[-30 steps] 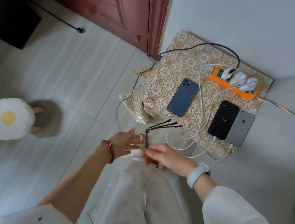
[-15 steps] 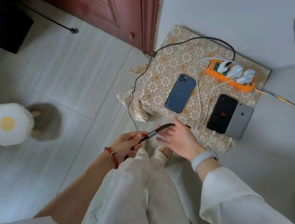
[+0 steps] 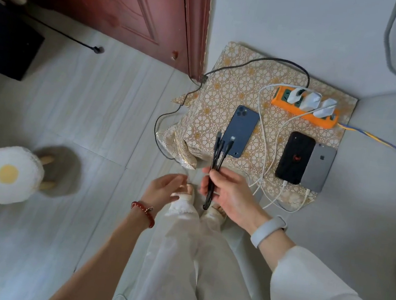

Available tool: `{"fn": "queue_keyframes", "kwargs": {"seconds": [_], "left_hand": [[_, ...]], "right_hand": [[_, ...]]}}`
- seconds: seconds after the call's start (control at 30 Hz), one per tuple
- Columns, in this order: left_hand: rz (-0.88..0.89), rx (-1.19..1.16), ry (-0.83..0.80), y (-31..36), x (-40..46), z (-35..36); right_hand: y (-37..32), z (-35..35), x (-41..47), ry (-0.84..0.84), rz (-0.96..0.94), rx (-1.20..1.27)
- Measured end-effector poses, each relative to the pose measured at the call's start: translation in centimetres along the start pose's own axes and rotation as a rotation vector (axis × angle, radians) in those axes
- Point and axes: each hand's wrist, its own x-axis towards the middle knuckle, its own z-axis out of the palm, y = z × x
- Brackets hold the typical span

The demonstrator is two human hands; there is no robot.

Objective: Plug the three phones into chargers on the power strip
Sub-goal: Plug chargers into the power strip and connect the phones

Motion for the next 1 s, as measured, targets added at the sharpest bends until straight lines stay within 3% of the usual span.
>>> {"fn": "queue_keyframes", "kwargs": {"seconds": [0.13,0.27,0.7,0.77,0.9,1.0], "left_hand": [[0.173,-0.041,-0.021,2.9,-0.2,1.0],[0.283,0.034,-0.028,4.0,0.1,1.8],[0.287,0.041,-0.115,2.9,0.8,2.0],[0.271,-0.001,-0.084,2.8,0.9,2.2],[0.228,-0.054,-0.013,2.5,1.3,2.2],[0.064,-0.072,0.178,1.6,2.5,2.0]], "right_hand": [[1.0,0.3,-0.4,0.024,0.001,-0.222],[1.2,0.4,-0.7,-0.01,0.002,-0.275],[1.2,-0.4,-0.9,-0.04,0.071,-0.252],[1.4,-0.3,-0.5,0.072,0.058,-0.263],[1.9,-1.0,0.4,0.465,-0.14,-0.352],[2.1,-2.2,0.8,0.555,-0.135,-0.301]]}}
